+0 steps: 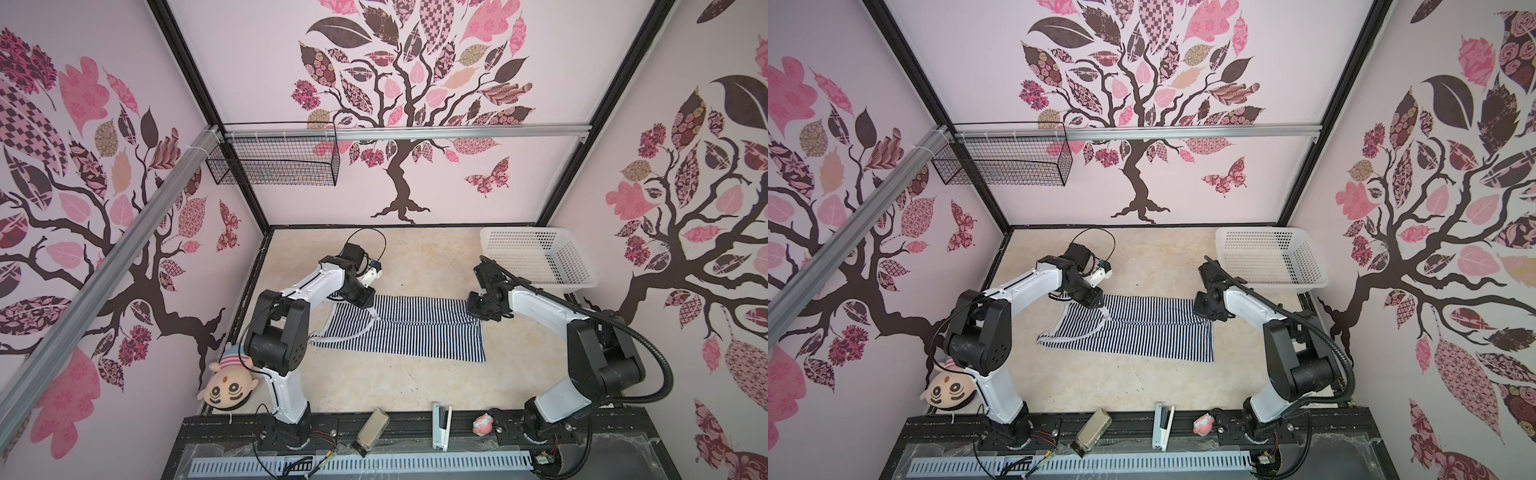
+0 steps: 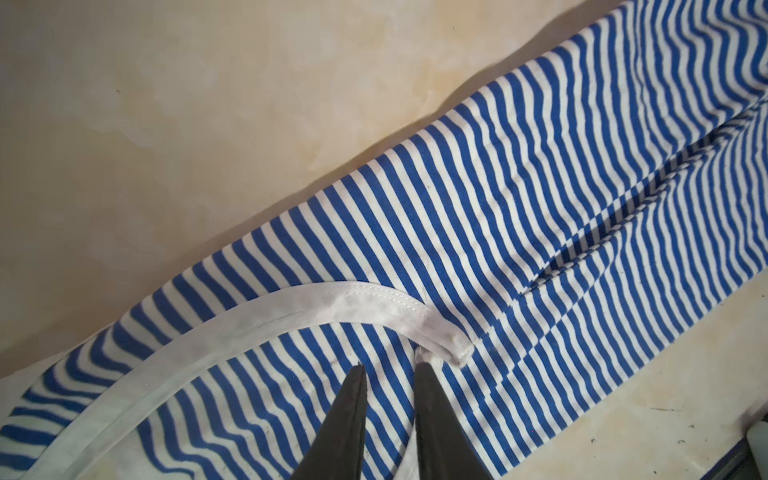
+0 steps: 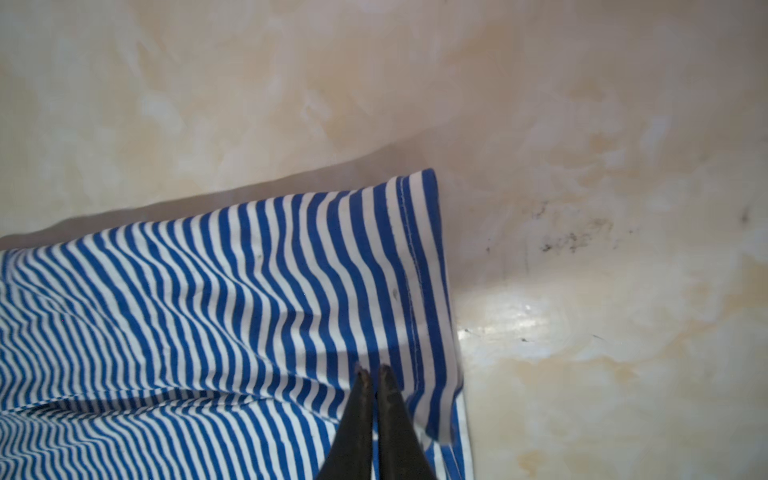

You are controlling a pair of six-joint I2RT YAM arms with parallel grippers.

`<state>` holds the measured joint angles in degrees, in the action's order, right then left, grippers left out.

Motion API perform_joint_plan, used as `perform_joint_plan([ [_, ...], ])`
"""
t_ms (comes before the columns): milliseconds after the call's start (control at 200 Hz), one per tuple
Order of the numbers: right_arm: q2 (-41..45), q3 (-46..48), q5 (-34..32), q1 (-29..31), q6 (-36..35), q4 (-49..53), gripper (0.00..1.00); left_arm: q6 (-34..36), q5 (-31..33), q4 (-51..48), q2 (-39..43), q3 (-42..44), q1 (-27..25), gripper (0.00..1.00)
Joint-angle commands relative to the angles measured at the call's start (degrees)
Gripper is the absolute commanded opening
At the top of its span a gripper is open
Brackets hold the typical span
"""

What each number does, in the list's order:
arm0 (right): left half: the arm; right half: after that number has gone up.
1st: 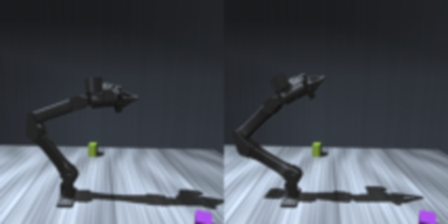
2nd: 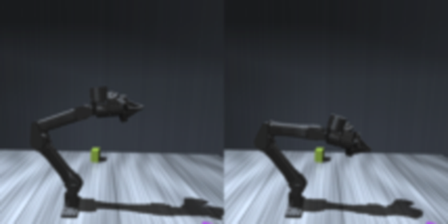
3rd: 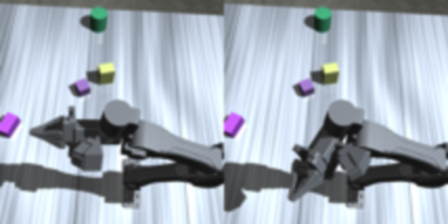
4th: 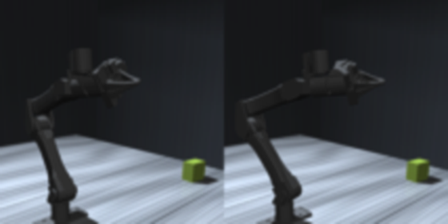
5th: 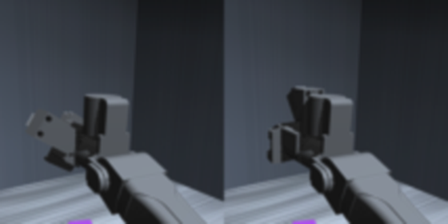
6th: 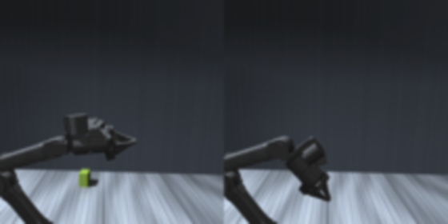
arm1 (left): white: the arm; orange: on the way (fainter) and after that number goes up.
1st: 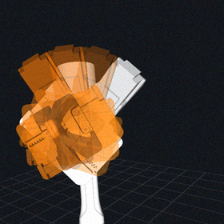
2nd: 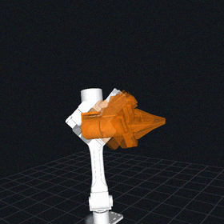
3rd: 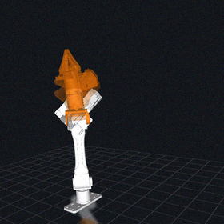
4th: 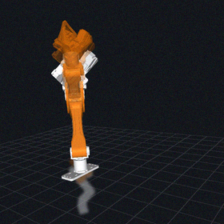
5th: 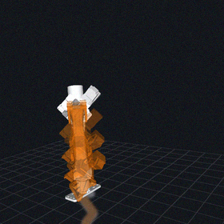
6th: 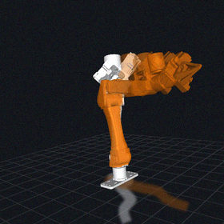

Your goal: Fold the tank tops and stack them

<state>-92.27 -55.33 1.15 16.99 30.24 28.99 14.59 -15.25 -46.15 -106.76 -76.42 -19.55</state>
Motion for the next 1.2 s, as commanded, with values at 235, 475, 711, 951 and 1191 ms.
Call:
perform_joint_plan([
  [235, -2.7, 4.6, 1.0, 0.6, 0.5, -3.0, 0.09, 0.1, 9.5, 0.7, -7.4, -4.6, -0.2, 0.25],
  [475, -2.2, 5.4, 1.4, 1.0, 0.4, -2.1, 0.17, -1.6, 13.5, -1.3, -9.5, -8.2, 3.4, 0.25],
  [711, 2.4, -1.5, -0.2, 1.0, 0.2, 1.8, 0.29, -1.3, 11.6, -2.9, -3.8, -8.9, 4.2, 0.26],
  [951, -1.9, -7.3, -0.8, 1.0, -0.5, 3.3, 0.31, 0.3, 14.7, -3.2, -3.6, -9.0, 4.5, 0.26],
  [1191, -5.9, -9.7, -2.1, 1.0, -0.9, 3.7, 0.32, 1.9, 16.1, -2.3, -6.5, -8.2, 7.6, 0.26],
])
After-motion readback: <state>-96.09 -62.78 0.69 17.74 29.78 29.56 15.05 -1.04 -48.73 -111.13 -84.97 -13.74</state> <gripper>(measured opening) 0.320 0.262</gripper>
